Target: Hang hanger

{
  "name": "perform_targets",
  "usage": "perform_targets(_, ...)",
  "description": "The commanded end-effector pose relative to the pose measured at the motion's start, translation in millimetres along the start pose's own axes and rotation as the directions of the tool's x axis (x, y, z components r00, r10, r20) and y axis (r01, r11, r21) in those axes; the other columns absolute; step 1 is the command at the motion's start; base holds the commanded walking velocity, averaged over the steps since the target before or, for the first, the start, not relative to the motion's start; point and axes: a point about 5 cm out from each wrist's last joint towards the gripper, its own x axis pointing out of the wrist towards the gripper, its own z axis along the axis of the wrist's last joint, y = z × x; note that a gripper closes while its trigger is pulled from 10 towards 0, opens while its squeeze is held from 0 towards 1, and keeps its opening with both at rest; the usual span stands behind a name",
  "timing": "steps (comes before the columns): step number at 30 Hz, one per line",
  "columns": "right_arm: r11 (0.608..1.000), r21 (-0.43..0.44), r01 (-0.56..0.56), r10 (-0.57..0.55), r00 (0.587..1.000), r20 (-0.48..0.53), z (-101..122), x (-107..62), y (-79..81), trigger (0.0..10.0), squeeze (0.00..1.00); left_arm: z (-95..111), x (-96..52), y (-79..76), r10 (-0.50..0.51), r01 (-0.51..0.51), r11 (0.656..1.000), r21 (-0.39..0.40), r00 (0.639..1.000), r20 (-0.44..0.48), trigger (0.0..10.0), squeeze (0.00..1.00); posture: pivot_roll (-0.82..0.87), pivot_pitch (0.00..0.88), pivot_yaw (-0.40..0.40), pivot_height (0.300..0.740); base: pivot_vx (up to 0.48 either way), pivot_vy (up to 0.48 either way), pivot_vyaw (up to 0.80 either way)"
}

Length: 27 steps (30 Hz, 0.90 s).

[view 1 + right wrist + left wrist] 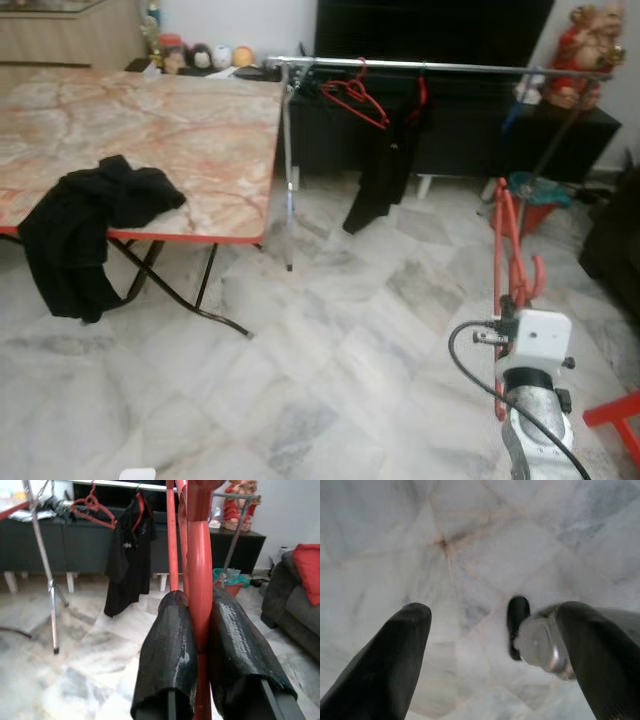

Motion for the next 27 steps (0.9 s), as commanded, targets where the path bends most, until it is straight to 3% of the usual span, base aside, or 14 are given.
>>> perform_targets(1,0.997,-0.011,0.072,-0.072,0.997,-0.011,-0.5,-1.1,-17.3,10.0,0.0,4.7,2.2,-10.2,-0.033,0.033,0.999,0.012,0.999,0.008,10.0,0.0,0.03,0.0,-0.091,0.74,0.266,0.0,-0.7)
perform_targets(9,0.996,-0.013,0.086,-0.086,0.996,-0.037,-1.5,-0.5,-19.0,10.0,0.0,5.4,2.4,-9.7,-0.033,0.033,0.999,0.013,0.999,0.009,10.0,0.0,0.04,0.013,-0.088,0.74,0.264,0.0,-0.71)
perform_targets(27,0.999,-0.024,0.042,-0.043,0.997,-0.071,-5.6,16.7,-11.8,10.0,0.0,5.9,2.6,-10.1,-0.041,0.041,0.999,0.015,0.999,0.008,10.0,0.0,0.03,0.016,-0.081,0.74,0.264,0.0,0.0)
